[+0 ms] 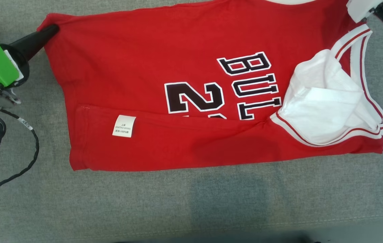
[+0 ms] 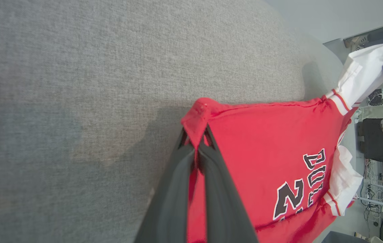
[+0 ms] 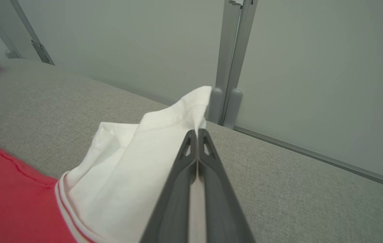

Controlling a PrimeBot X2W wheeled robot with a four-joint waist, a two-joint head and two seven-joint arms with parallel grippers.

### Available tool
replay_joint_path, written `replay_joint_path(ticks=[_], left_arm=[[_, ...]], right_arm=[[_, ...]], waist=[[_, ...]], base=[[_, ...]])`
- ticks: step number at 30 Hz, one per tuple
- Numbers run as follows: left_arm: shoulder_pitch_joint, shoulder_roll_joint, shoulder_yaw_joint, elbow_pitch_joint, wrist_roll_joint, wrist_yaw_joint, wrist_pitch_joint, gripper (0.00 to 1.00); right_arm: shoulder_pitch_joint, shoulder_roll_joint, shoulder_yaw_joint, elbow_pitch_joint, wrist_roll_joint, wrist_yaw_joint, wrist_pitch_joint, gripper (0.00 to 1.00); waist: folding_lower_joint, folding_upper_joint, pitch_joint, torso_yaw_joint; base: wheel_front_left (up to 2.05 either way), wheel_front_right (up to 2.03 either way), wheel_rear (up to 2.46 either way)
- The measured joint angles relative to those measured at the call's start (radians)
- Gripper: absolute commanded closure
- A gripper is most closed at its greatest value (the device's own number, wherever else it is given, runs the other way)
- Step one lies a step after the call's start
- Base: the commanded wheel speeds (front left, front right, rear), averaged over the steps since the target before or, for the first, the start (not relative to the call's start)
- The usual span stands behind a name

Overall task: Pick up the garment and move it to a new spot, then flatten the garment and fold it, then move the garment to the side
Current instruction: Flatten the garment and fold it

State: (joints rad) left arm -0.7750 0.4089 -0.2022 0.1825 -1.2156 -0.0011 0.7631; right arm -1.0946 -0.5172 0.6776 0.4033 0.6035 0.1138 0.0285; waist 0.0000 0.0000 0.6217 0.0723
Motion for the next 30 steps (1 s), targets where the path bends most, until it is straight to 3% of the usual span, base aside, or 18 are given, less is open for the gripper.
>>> replay_joint_path(ticks=[14,30], left_arm=[[0.155,0.008,0.018,0.003,0.03,-0.062,-0.105,1.0],[0.388,-0.031,0.028,-0.033,0.061,-0.09,-0.27,1.0]], right_arm=[[0.226,-0.026,-0.024,-0.074,0.023,-0.004,-0.175,1.0],[0.592,-0.052,-0.03,-0.208,0.072,-0.1,-0.257,1.0]], waist=[[0.0,0.0,-0.105,-0.036],[-0.0001,0.0,-0.235,-0.034]], base=[[0.0,0.0,0.0],[0.0,0.0,0.0]])
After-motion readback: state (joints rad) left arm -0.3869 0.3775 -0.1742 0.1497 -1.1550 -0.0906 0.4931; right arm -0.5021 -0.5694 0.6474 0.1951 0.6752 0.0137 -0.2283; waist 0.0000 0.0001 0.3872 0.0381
